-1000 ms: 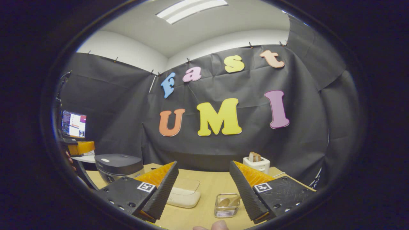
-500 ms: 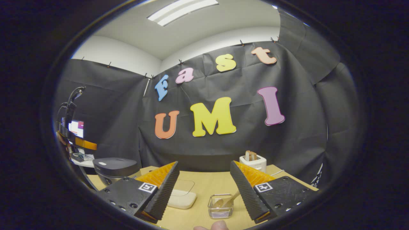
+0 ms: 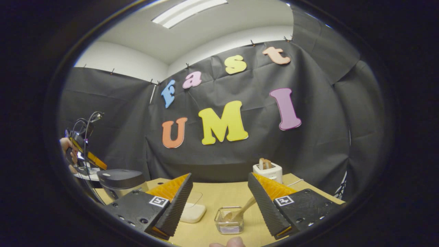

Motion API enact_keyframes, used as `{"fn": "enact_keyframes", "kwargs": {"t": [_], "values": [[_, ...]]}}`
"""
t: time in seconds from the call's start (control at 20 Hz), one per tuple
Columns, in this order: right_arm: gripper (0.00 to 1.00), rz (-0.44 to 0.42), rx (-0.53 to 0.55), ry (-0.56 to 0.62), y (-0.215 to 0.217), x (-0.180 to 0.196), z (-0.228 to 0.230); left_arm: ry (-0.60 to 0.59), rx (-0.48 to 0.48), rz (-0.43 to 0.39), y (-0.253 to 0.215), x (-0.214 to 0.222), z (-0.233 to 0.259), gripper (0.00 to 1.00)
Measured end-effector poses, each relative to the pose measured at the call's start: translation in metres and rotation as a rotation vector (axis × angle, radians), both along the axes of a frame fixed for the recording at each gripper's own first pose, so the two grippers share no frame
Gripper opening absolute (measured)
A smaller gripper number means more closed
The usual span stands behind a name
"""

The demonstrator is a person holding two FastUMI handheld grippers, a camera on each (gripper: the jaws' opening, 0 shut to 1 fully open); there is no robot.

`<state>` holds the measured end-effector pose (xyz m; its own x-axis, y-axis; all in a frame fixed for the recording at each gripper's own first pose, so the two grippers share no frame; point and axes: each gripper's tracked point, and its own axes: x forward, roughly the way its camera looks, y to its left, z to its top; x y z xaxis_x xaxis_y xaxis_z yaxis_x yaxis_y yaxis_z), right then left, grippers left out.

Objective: Close the left gripper, press the button to open the rice cooker; take a wooden spoon from the chopstick holder with the right hand, scoop a spoonful of rice and pour it into the rice cooker, then put the wooden spoon back into the chopstick holder.

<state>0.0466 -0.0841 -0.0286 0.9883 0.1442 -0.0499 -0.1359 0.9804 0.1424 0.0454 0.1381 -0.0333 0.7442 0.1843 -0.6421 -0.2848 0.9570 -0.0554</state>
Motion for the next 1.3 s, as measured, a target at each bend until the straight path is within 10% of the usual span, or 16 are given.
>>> {"fn": "enact_keyframes", "kwargs": {"t": [0.65,1.1,1.15,1.3], "values": [[0.96,0.0,0.04,-0.002,0.0,-0.001,-0.006,0.133,0.0,0.069,0.02,-0.005,-0.028,0.0],[0.92,-0.025,-0.006,-0.031,-0.01,-0.007,0.006,-0.135,0.086,0.078,0.024,0.021,0.018,0.04],[0.96,-0.028,-0.004,-0.035,-0.01,-0.007,0.007,-0.204,0.094,0.049,0.019,0.031,0.035,0.08],[0.96,-0.032,-0.004,-0.031,-0.01,-0.008,0.008,-0.36,0.212,0.004,0.018,0.049,0.082,0.63]]}}
